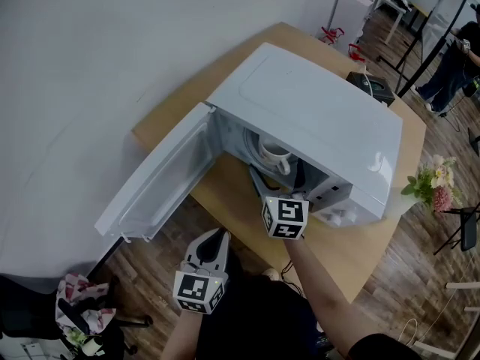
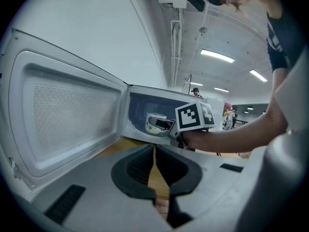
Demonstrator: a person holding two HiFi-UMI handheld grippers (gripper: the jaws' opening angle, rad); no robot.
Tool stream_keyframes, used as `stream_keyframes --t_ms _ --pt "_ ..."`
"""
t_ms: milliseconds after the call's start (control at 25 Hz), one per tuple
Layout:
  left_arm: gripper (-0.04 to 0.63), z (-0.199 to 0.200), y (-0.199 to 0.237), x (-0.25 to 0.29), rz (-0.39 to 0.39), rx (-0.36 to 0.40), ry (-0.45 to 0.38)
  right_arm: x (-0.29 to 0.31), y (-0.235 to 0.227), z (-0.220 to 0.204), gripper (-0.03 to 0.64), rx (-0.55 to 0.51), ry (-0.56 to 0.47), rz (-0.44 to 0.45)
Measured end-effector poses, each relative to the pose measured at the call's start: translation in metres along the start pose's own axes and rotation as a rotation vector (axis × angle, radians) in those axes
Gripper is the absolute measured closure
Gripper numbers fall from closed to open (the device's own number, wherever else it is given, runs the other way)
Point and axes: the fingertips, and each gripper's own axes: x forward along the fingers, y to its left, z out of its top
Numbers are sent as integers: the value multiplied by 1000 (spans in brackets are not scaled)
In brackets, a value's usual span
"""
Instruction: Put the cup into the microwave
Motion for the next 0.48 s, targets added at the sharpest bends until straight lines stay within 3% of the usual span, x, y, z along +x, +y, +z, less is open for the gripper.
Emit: stream_keyframes --t_ms 480 --pt "578 -8 -14 -9 0 21 15 -38 18 -14 103 69 44 71"
